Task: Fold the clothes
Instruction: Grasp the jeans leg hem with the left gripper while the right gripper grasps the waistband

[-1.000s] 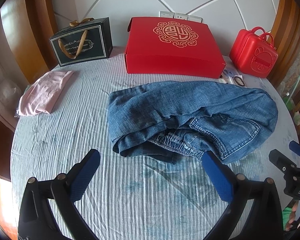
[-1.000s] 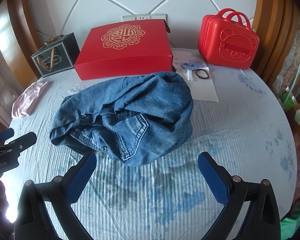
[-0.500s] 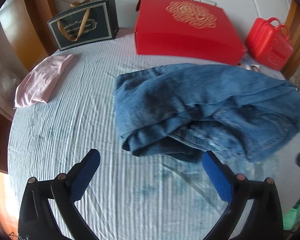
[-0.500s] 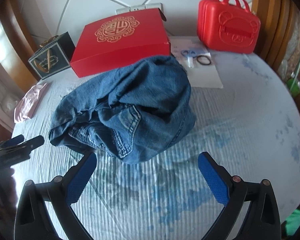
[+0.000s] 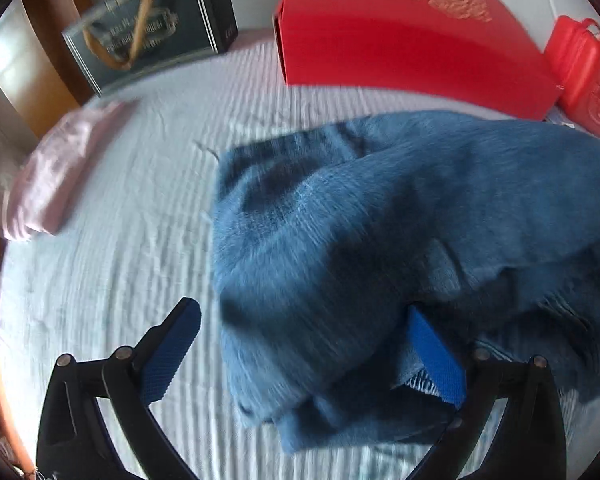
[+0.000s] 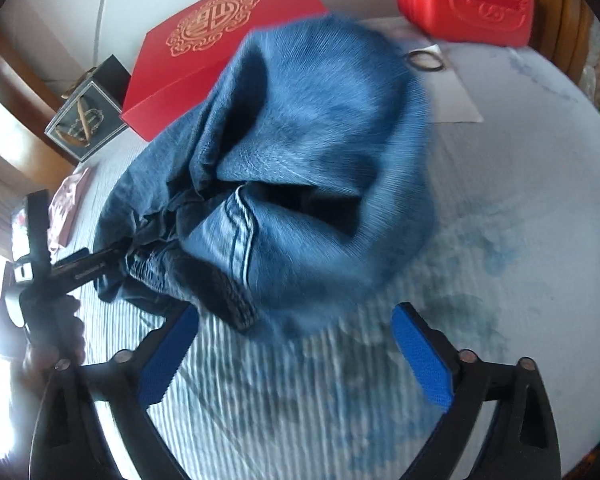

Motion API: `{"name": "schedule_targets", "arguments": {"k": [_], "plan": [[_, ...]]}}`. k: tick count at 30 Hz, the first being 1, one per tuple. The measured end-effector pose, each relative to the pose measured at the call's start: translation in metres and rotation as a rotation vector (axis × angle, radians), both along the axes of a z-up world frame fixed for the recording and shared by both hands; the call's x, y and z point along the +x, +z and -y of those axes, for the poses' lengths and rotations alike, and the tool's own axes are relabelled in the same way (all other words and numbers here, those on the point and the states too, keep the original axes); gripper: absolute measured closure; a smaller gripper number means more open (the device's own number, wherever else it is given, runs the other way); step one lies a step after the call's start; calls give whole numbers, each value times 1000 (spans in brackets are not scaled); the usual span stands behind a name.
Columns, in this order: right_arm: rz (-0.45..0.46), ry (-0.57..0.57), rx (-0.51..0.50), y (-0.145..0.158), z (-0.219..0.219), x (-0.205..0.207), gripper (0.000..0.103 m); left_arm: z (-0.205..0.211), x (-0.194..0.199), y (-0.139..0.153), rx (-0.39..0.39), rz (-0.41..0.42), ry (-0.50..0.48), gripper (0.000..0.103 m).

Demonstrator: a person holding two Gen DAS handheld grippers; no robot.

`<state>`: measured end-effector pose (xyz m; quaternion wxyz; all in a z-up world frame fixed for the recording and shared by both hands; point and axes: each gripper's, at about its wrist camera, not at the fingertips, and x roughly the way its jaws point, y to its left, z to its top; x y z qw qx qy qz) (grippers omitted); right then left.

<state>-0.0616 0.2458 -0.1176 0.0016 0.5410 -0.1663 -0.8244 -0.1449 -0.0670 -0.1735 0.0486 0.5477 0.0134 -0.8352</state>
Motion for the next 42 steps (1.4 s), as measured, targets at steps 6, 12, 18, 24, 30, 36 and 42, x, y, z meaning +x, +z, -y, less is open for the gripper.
{"name": "schedule_targets", "arguments": {"k": [6,12,18,24,30,36,42], "plan": [[82,9,-51,-48,4,-34,78,13,-7,-14,105,36,11,0],[-20,142,174,-15,16,-31,98,3,5,26,53,8,-71,88],[-263,127,430,89,-8,12,99,17,49,119,62,-137,-75,89],[-395,83,536,159,-35,52,99,43,84,181,30,-234,-29,87],[-201,72,281,100,-76,32,75,69,68,143,28,-117,61,37],[-134,-60,117,62,-123,85,15,93,103,114,8,-66,108,31],[-3,-250,48,17,-182,117,15,115,126,66,-34,33,189,31]]}}
